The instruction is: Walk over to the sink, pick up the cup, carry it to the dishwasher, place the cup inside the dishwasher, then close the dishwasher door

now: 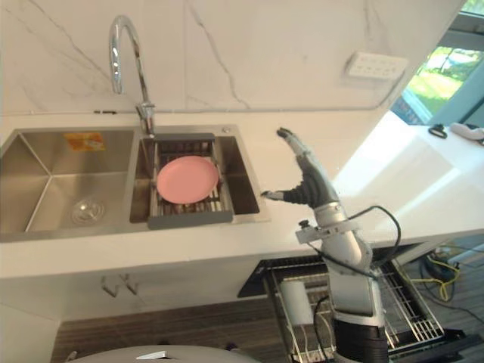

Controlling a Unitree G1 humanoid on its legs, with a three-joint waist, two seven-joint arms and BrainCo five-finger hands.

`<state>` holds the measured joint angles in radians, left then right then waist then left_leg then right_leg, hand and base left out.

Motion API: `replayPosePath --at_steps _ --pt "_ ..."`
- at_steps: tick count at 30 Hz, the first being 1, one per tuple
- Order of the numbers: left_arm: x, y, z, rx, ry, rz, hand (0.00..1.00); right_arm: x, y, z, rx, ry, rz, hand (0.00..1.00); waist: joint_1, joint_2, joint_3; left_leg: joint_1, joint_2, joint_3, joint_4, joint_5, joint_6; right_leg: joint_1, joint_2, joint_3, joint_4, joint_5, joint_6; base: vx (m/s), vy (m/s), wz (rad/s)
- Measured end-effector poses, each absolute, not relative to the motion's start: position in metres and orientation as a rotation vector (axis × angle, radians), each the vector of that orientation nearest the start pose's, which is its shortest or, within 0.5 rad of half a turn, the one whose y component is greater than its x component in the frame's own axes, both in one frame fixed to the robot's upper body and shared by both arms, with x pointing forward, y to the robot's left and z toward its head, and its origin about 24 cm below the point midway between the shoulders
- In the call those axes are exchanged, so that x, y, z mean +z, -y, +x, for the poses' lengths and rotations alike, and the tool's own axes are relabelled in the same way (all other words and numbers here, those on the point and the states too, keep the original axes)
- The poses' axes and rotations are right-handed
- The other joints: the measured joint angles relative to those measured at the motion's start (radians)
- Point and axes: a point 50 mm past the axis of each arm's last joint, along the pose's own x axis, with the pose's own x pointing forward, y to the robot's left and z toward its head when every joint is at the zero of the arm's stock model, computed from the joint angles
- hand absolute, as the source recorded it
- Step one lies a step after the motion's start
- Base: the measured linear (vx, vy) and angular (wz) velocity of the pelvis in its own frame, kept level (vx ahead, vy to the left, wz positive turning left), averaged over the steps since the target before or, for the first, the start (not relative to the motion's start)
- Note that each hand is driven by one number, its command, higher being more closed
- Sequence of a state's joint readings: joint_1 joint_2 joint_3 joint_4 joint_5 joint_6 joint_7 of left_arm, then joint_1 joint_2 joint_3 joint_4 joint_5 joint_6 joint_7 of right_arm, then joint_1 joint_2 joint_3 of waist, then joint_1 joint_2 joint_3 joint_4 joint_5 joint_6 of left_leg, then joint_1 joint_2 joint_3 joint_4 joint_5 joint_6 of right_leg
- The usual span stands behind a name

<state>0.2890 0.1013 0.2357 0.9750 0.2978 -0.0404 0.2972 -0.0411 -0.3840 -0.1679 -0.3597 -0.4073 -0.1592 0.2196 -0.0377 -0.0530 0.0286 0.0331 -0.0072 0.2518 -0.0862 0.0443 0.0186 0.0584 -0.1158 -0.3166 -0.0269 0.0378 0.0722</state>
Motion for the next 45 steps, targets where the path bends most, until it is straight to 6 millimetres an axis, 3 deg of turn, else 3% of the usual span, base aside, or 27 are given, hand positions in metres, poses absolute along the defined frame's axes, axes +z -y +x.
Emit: replayPosePath --at_steps 8,21,30,45 --pt "-0.157 -0.238 0.022 0.384 -1.211 0.418 0.00 0.152 0.184 0.267 0.227 0.389 -1.064 0.00 0.013 -0.007 -0.005 0.004 0.000 -0.009 0.000 0.001 -0.001 0.012 0.001 -0.022 -0.011 0.001 0.000 0.00 0.000 0.05" --pt "-0.153 -0.247 0.034 0.373 -1.176 0.440 0.00 0.107 0.164 0.302 0.423 0.192 -1.221 0.00 0.047 0.001 0.004 -0.002 -0.012 -0.056 0.000 0.008 -0.001 0.038 -0.003 -0.078 -0.030 -0.003 0.012 0.00 0.010 0.11" --pt "-0.149 -0.249 0.043 0.368 -1.135 0.461 0.00 0.104 0.159 0.315 0.376 0.214 -1.362 0.00 0.074 -0.001 0.036 -0.001 -0.013 -0.066 0.000 0.013 0.007 0.048 -0.002 -0.092 -0.037 -0.005 0.015 0.01 0.004 0.03" --pt "-0.149 -0.249 0.043 0.370 -1.132 0.463 0.00 0.094 0.160 0.323 0.282 0.204 -1.390 0.00 0.095 -0.003 0.072 -0.006 -0.019 -0.096 -0.001 0.017 0.000 0.059 -0.006 -0.128 -0.037 -0.009 0.019 -0.01 0.012 0.06"
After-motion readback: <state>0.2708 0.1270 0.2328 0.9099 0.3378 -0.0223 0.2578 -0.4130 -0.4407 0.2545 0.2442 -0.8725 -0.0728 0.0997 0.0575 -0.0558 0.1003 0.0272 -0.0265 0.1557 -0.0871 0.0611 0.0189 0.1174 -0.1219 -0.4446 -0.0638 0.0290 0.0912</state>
